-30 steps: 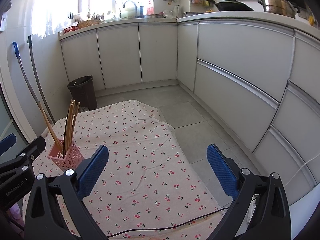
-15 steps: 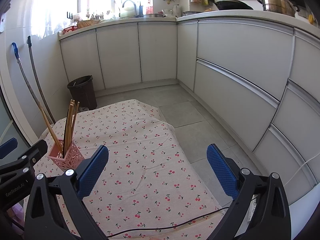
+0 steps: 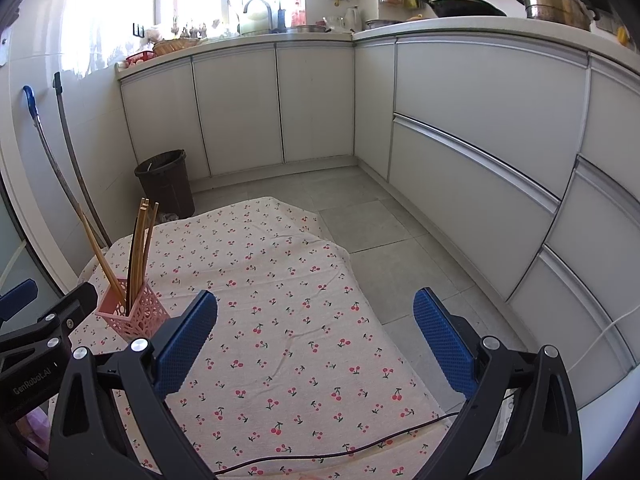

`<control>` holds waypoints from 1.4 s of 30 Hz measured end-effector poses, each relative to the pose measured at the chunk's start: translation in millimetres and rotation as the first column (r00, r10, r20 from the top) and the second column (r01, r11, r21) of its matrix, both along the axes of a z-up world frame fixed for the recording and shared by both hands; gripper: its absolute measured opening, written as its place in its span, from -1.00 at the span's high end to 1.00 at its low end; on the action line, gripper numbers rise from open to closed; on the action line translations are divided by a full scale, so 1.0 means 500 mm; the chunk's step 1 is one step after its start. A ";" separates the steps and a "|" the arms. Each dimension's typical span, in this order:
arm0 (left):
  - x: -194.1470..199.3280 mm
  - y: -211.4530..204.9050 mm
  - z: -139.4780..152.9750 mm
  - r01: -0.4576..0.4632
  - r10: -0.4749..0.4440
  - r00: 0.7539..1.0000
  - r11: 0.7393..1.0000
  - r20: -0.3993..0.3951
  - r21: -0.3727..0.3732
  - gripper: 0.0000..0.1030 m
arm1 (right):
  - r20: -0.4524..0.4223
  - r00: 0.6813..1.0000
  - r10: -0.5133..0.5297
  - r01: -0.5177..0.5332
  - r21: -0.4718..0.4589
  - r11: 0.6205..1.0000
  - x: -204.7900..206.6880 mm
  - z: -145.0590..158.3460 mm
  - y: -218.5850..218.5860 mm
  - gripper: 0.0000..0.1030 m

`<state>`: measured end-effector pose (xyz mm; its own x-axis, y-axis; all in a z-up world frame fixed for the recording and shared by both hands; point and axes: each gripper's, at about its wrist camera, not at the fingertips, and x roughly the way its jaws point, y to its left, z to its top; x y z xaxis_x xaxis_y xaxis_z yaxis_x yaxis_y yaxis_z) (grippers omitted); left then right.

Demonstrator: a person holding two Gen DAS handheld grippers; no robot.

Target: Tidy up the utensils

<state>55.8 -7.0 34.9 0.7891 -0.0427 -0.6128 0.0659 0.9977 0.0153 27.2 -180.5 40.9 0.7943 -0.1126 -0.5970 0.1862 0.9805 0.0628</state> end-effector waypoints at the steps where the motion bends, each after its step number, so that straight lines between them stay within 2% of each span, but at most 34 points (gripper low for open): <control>1: 0.001 0.000 0.000 0.001 -0.001 1.000 1.000 -0.002 -0.001 -0.86 | -0.001 1.000 0.000 0.000 0.001 1.000 0.000 0.000 0.000 -0.86; 42: 0.003 0.004 -0.004 -0.018 0.018 1.000 1.000 -0.022 -0.010 -0.86 | -0.016 1.000 0.005 -0.005 -0.003 1.000 0.001 -0.009 0.005 -0.86</control>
